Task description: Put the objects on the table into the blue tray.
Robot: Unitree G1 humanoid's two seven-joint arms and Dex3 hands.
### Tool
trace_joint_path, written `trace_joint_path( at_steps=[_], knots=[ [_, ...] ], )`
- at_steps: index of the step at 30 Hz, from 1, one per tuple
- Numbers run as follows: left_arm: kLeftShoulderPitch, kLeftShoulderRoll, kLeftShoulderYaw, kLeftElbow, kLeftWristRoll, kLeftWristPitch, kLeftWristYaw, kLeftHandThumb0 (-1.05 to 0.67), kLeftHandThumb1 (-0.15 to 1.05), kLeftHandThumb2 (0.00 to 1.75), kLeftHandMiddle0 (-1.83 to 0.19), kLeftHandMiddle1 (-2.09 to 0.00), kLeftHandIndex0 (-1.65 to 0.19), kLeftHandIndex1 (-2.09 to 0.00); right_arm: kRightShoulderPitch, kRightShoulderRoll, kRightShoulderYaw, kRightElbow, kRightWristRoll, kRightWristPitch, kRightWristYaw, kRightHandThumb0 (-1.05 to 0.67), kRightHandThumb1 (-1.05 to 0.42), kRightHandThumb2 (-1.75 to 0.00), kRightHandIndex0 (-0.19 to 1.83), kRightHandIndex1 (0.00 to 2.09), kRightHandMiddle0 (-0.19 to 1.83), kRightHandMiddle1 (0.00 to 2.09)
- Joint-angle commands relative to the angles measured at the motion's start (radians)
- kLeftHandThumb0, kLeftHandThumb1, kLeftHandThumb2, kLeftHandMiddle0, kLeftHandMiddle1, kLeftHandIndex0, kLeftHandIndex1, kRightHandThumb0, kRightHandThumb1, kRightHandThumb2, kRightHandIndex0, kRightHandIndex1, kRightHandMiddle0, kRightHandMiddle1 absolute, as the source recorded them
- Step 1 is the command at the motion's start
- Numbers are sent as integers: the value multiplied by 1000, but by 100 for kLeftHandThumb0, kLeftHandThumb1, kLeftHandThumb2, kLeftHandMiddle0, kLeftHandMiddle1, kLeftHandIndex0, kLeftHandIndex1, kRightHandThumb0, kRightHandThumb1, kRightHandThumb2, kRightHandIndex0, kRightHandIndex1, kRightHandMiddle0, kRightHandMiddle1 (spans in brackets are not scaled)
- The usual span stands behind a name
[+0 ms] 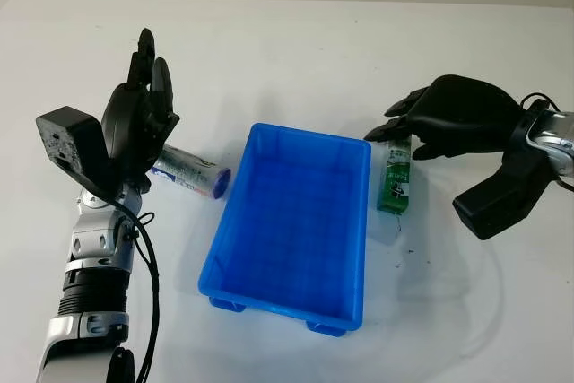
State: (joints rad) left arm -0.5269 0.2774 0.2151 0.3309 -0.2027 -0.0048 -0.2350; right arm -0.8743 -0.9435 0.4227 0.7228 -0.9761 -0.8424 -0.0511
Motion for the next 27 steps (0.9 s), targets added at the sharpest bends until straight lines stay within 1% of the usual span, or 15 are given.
trace_joint_path(
  at_steps=[1, 5, 6, 7, 8, 9, 11, 13, 17, 20, 21, 22, 24, 25, 27],
  knots=[
    [-16, 10, 4, -4, -2, 1, -2, -72, 105, 72, 19, 0, 19, 0, 21, -19, 8, -11, -1, -10, -12, -19, -97, -7, 60, 9, 64, 7],
    [-15, 9, 5, -9, -3, 5, 3, -73, 105, 71, 19, 0, 19, 0, 31, -13, 22, 14, -17, -31, -71, -23, -101, -7, 66, 13, 72, 12],
    [-14, 9, 5, -10, -3, 4, 4, -73, 105, 71, 19, 0, 19, 0, 31, -13, 28, 19, -22, -37, -83, -24, -102, -6, 60, 31, 66, 27],
    [-13, 9, 4, -10, -2, 4, 3, -73, 105, 71, 19, 0, 19, 0, 30, -15, 35, 22, -31, -42, -95, -25, -103, -6, 39, 76, 47, 67],
    [-12, 10, 3, -10, -2, 0, 1, -73, 105, 71, 19, 0, 19, 0, 30, -16, 40, 26, -40, -46, -113, -26, -103, -6, 22, 111, 29, 103],
    [-11, 9, 4, -11, -2, 0, 1, -73, 105, 71, 19, 0, 19, 0, 31, -18, 46, 27, -51, -47, -127, -28, -103, -5, 11, 138, 16, 132],
    [-9, 9, 3, -12, -2, 1, 0, -72, 105, 71, 19, 0, 19, 0, 29, -21, 59, 32, -72, -48, -154, -31, -100, -5, 6, 158, 10, 150],
    [-9, 11, 2, -11, -1, 1, -2, -72, 105, 72, 19, 0, 19, 0, 24, -21, 69, 41, -91, -47, -181, -36, -97, -5, 9, 172, 10, 160],
    [-8, 11, 1, -10, 4, -1, 2, -72, 105, 72, 19, 0, 19, 0, 11, -17, 88, 59, -133, -29, -250, -48, -103, -6, 26, 168, 18, 166],
    [-9, 11, 2, -8, 0, -1, -2, -72, 105, 72, 19, 0, 19, 0, 6, -12, 108, 73, -185, 6, -353, -54, -105, -12, 41, 184, 28, 177],
    [-8, 11, 2, -8, 0, -1, -1, -72, 105, 72, 19, 0, 19, 0, 6, -10, 113, 76, -200, 23, -386, -57, -105, -15, 52, 196, 33, 192],
    [-8, 11, 2, -9, 2, 1, 0, -72, 105, 72, 19, 0, 19, 0, 8, -9, 118, 78, -213, 40, -415, -59, -105, -20, 72, 204, 40, 202],
    [-7, 12, 1, -11, 4, 2, 2, -72, 105, 72, 19, 0, 19, 0, 8, -8, 127, 84, -222, 65, -437, -59, -105, -25, 95, 208, 52, 208],
    [-7, 12, 0, -12, 4, 4, 3, -72, 105, 72, 19, 0, 19, 0, 9, -8, 132, 84, -228, 81, -446, -59, -105, -28, 103, 209, 57, 209],
    [-6, 12, 0, -15, 3, 5, 2, -72, 105, 72, 19, 0, 19, 0, 10, -11, 138, 81, -234, 109, -438, -58, -105, -29, 103, 209, 58, 209]
  ],
)
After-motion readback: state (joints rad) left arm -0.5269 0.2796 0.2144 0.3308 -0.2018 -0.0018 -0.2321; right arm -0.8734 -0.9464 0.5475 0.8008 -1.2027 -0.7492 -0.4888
